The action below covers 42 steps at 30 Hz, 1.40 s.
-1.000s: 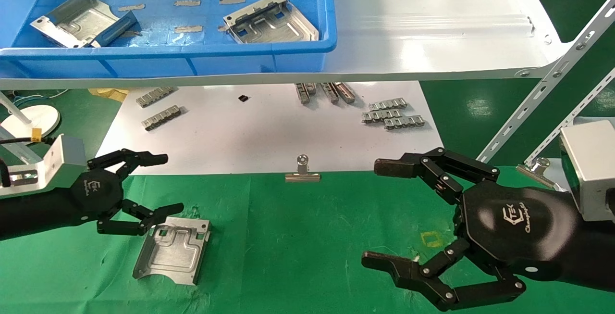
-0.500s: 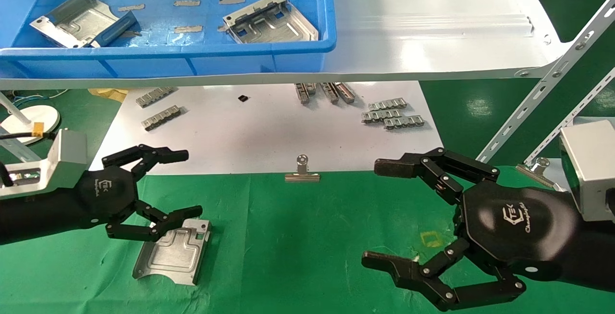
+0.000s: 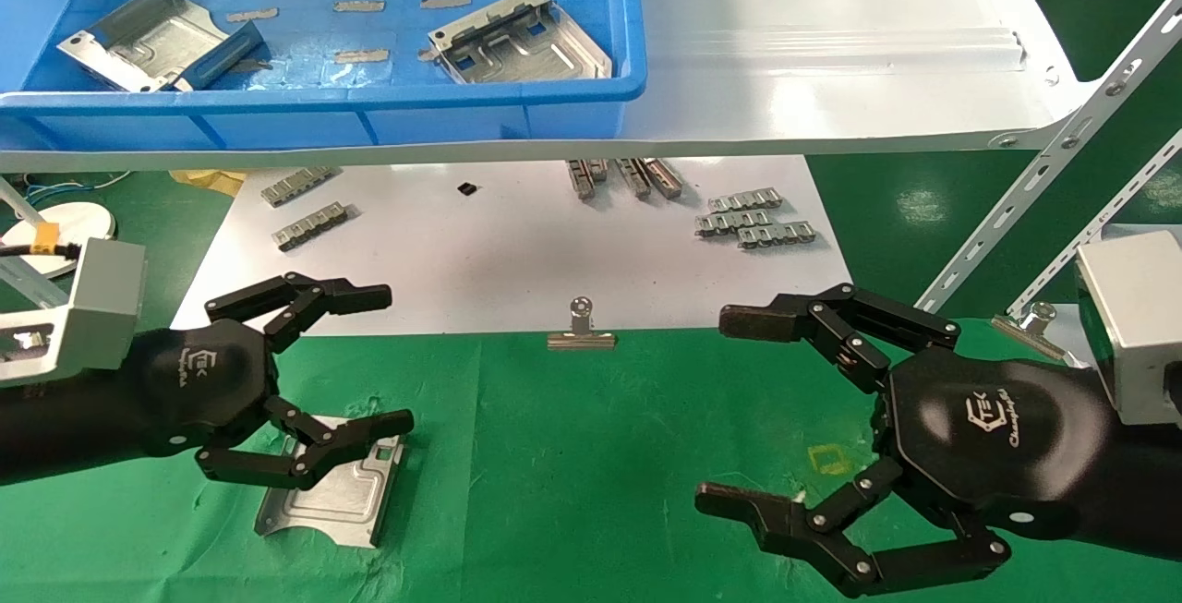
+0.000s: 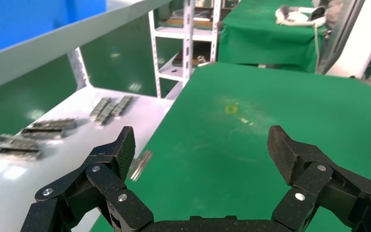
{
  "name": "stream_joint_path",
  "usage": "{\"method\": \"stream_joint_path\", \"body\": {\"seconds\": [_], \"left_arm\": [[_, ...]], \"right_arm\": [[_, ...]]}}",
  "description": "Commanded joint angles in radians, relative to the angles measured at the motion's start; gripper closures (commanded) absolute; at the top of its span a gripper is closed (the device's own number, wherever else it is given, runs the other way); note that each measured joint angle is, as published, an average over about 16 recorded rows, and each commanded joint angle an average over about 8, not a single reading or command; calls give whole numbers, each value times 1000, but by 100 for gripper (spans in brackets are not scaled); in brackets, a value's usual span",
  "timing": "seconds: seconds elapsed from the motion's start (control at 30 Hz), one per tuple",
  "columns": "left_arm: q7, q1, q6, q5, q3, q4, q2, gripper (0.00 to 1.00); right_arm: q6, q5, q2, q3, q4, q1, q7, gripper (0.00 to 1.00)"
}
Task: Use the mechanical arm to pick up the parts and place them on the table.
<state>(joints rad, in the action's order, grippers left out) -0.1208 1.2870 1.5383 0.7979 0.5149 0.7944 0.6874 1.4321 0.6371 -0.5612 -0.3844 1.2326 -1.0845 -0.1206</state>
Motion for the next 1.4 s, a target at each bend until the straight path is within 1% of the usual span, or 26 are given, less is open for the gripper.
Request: {"method": "stream_joint_path", "body": {"seconds": [0.03,0.67,0.87,1.03,1.4], "left_arm": [[24,-17,-3,-5,-18,38,-6,0],[256,-177,-35,-56,-195,407,-63,0],[311,-215,-42,-69,-239,498,-77,0],[321,-227,-45,-74,-252,523,-82,0],[312,-219,-44,-72,-242,502,-79,0]], "right_arm": [[0,0,0,0,0,0,0,0],[0,0,0,0,0,0,0,0],[0,0,0,0,0,0,0,0],[0,0,0,0,0,0,0,0],[0,0,0,0,0,0,0,0]]}}
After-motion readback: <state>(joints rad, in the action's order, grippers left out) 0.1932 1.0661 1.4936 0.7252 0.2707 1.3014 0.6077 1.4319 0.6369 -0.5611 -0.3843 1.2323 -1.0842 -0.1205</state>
